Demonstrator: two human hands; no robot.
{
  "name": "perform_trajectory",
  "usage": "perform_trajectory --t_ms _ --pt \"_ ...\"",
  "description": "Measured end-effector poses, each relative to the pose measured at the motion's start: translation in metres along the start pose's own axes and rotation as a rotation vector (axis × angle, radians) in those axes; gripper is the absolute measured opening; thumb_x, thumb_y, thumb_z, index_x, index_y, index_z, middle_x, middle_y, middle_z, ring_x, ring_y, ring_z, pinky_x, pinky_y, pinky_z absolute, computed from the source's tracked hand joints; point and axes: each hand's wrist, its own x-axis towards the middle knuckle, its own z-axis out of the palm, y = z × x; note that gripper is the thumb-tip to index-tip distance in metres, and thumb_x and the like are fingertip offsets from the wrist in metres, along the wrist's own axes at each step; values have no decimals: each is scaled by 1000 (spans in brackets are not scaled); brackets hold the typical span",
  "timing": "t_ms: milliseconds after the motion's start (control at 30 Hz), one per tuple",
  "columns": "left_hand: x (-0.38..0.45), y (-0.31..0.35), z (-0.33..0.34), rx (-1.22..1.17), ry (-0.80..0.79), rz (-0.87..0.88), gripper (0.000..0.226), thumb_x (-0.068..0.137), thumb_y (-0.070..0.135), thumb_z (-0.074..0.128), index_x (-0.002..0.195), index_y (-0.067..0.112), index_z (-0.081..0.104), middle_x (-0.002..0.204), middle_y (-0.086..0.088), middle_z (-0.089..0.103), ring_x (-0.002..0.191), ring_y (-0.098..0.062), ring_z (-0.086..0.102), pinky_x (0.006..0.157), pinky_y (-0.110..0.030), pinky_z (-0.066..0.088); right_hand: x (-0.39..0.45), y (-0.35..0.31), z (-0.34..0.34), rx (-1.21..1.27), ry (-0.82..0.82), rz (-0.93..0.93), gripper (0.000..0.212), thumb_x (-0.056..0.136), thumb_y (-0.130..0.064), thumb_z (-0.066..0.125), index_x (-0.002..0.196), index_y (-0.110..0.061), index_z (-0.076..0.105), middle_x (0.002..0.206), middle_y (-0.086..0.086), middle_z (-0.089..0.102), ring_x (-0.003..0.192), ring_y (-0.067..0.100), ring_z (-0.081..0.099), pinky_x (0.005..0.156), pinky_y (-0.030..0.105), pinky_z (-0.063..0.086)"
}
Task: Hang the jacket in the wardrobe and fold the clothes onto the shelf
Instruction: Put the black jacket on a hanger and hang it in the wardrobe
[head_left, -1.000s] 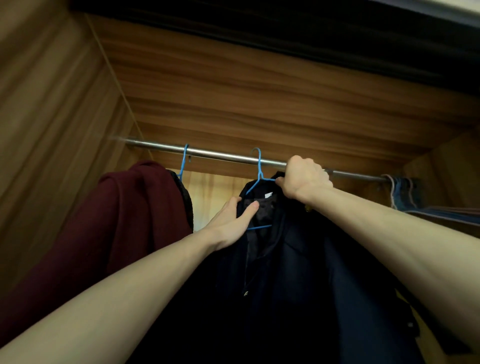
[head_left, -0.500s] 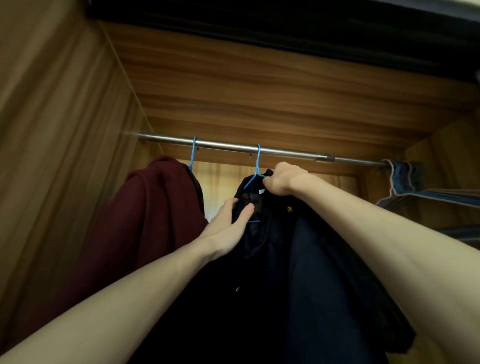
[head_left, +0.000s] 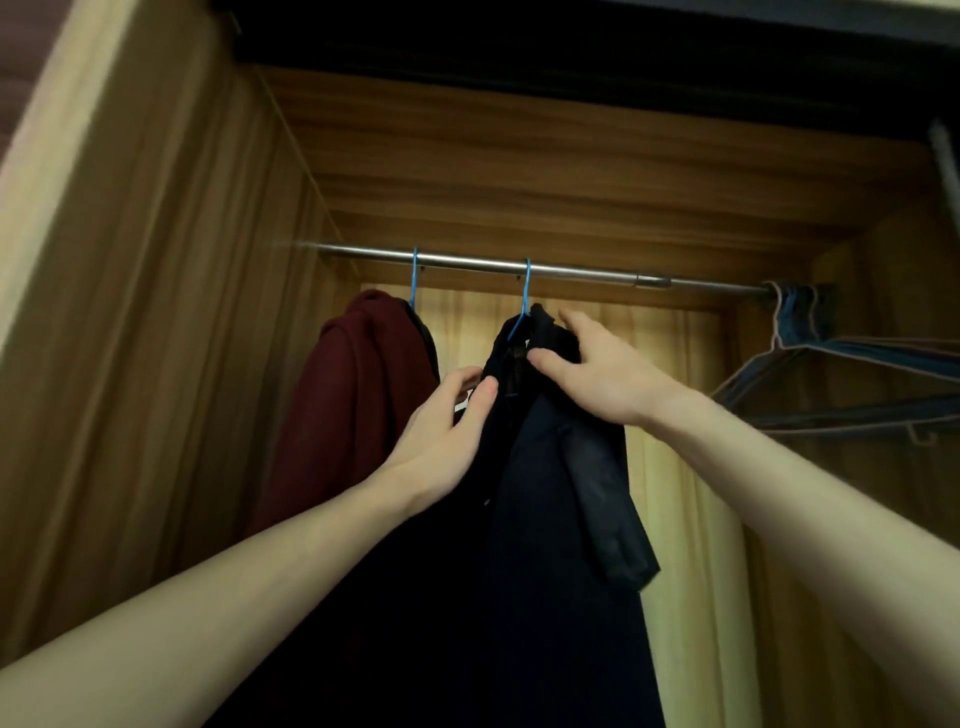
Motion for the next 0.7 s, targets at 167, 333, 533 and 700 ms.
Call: perform_trajectory --t_ms 167,333,533,700 --pt "-66 26 0 165 66 68 52 105 61 39 151 38 42 147 24 49 139 1 44 119 -36 38 -83 23 21 -240 184 -143 71 105 -54 47 164 -23 25 169 -6 28 157 12 22 129 39 23" --pt "-160 50 7 348 115 89 53 105 56 38 156 40 34 142 33 38 136 12 33 113 -23 31 -192 33 32 -231 252 -169 65 106 -56 44 163 -27 30 169 -10 28 158 7 17 130 39 16" --pt "-268 51 11 572 -29 142 58 107 55 38 160 32 34 161 18 37 152 1 26 124 -33 30 -305 44 47 -273 288 -99 65 102 -52 50 158 -19 42 164 -1 40 156 15 29 127 47 26" --pt "-332 49 7 694 -86 204 61 105 49 45 159 21 40 163 5 39 156 -11 26 126 -47 28 -370 44 39 -318 259 6 68 102 -56 47 157 -16 43 164 1 42 156 17 29 128 44 21"
